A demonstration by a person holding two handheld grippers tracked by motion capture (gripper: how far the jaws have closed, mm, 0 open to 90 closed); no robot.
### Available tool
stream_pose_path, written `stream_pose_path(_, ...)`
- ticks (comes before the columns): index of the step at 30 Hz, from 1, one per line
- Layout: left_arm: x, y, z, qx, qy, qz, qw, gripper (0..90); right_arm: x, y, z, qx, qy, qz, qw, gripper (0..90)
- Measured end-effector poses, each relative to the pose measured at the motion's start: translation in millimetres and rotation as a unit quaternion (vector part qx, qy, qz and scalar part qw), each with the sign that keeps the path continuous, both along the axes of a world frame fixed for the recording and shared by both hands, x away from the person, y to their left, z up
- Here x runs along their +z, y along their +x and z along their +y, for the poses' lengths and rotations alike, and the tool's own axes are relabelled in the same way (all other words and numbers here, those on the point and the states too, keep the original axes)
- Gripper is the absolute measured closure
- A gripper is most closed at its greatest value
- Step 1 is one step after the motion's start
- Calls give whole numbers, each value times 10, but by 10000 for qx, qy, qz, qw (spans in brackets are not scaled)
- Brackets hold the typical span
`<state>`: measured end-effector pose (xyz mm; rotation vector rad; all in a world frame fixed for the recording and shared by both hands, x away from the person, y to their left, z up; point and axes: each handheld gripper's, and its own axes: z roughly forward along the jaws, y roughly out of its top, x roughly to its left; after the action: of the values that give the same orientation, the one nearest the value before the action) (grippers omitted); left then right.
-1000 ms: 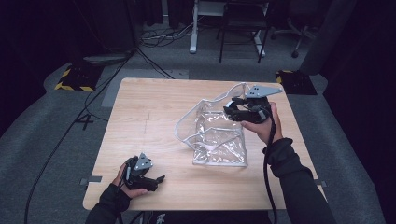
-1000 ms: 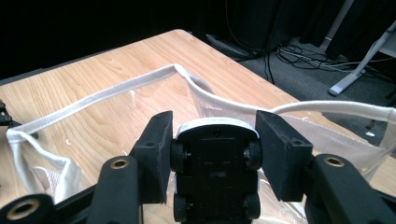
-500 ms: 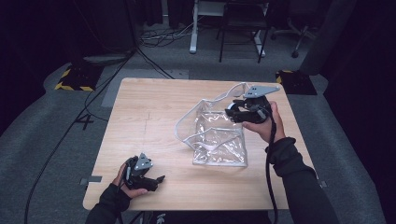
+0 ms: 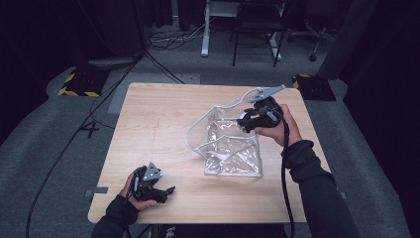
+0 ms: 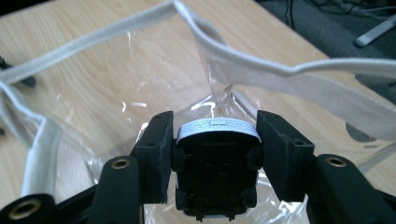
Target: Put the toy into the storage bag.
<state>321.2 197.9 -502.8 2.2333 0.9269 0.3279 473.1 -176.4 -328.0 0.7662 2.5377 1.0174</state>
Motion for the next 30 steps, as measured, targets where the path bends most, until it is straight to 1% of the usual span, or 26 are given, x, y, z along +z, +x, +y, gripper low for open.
stream_pose_path(1, 0, 0, 0, 0, 0, 0, 10000, 153, 0, 0, 0, 0, 0, 0, 10000, 487)
stream_pose_path(2, 0, 0, 0, -1, -4, 5, 10000, 153, -2, -5, -5, 34, -170, 108, 9998, 487)
stream_pose_path(3, 0, 0, 0, -1, -4, 5, 10000, 153, -2, -5, -5, 34, -170, 108, 9998, 487)
stream_pose_path(5, 0, 0, 0, -3, -3, 6, 10000, 153, -4, -9, -14, 88, -265, 128, 9995, 487)
stream_pose_path(6, 0, 0, 0, -2, -1, 4, 10000, 153, -6, -9, -35, 140, -307, 180, 9993, 487)
stream_pose_path(8, 0, 1, 0, -4, -2, 7, 10000, 153, -11, -8, -55, 158, -380, 254, 9988, 487)
stream_pose_path(9, 0, 1, 0, -4, -2, 7, 10000, 153, -11, -8, -55, 158, -380, 254, 9988, 487)
stream_pose_path(12, 0, 1, 0, -3, -2, 5, 10000, 153, -10, -14, -90, 229, -530, 307, 9979, 486)
stream_pose_path(14, 0, 0, 0, -3, -2, 6, 10000, 153, 4, -26, -117, 200, -555, 379, 9975, 486)
stream_pose_path(15, 0, 0, 0, -3, -2, 6, 10000, 153, 4, -26, -117, 200, -555, 379, 9975, 486)
stream_pose_path(16, 0, 0, 0, -1, 0, 4, 10000, 153, 18, -28, -137, 191, -654, 345, 9971, 486)
stream_pose_path(18, 0, 0, 0, -2, -3, 5, 10000, 153, 22, -31, -140, 174, -687, 323, 9970, 486)
stream_pose_path(20, 0, 0, 0, -1, 1, 3, 10000, 153, 51, -45, -146, 152, -683, 443, 9966, 486)
stream_pose_path(23, 0, 0, 0, -2, -2, 5, 10000, 153, 59, -37, -151, 126, -766, 477, 9958, 485)
stream_pose_path(25, 0, 0, 0, -1, 2, 1, 10000, 153, 58, -32, -156, 109, -778, 500, 9957, 485)
stream_pose_path(26, 0, 0, 0, -2, -2, 5, 10000, 153, 60, -27, -162, 13, -805, 586, 9950, 484)
stream_pose_path(30, 0, 0, 0, 0, 2, 0, 10000, 153, 61, -21, -179, -41, -812, 656, 9945, 484)
